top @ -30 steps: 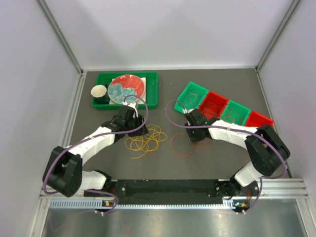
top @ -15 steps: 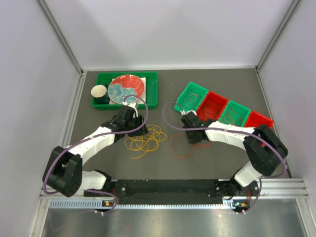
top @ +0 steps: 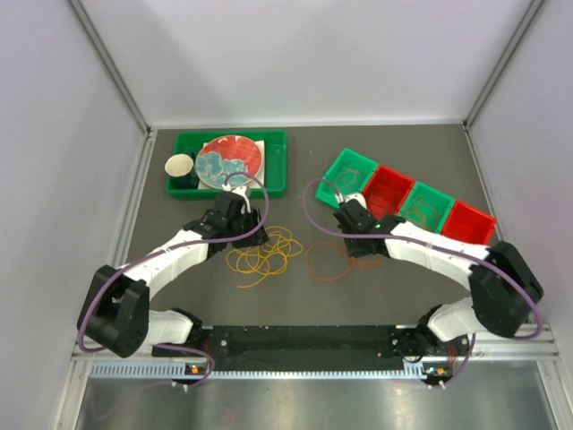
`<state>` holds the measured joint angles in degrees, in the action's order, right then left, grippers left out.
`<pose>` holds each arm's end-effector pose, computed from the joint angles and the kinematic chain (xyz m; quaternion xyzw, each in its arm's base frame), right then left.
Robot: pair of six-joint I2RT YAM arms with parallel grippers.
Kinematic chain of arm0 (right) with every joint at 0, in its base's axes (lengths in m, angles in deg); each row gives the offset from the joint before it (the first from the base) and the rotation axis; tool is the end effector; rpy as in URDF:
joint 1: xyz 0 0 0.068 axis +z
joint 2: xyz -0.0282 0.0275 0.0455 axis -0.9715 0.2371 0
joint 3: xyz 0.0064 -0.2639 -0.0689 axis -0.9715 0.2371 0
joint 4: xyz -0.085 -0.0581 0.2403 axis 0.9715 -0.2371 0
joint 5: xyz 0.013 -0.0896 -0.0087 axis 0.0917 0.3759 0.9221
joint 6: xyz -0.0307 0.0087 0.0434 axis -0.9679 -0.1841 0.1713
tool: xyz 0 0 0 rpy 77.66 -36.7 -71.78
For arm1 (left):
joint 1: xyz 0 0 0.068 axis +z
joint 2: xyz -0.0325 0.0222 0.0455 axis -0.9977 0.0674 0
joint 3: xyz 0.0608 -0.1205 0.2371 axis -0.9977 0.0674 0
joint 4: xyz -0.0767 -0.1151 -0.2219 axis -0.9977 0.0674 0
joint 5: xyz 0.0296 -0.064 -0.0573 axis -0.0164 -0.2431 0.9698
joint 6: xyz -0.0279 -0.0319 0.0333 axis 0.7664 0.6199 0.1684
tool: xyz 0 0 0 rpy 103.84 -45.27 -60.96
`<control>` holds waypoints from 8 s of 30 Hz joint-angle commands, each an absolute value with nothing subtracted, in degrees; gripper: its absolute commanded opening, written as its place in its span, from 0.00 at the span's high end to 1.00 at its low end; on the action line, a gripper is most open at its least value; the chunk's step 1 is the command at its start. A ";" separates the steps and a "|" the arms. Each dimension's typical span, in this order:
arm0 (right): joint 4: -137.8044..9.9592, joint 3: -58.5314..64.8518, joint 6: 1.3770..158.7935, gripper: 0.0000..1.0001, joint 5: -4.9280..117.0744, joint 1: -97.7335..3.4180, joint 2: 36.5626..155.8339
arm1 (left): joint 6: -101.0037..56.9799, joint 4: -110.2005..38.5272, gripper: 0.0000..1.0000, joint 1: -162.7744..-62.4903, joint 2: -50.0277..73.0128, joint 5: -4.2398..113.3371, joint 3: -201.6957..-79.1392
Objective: Untangle the cables
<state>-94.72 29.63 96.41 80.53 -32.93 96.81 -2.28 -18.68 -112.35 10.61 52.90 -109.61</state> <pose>0.2020 0.1767 0.1965 -0.1367 0.9546 0.0032 0.2647 0.2317 -0.1186 0.2026 -0.0210 0.9327 -0.2185 0.2862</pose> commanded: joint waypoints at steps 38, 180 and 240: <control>-85.39 36.43 95.77 0.32 66.78 -38.76 97.56 | -3.00 -20.46 0.49 -111.80 10.97 53.05 -110.88; -95.24 48.81 117.62 0.21 80.31 -58.97 66.01 | -2.65 -25.91 0.50 -109.60 16.16 59.03 -110.52; -88.11 13.67 93.48 1.00 84.37 -82.61 69.17 | -4.67 -21.25 0.50 -108.90 14.75 56.66 -114.13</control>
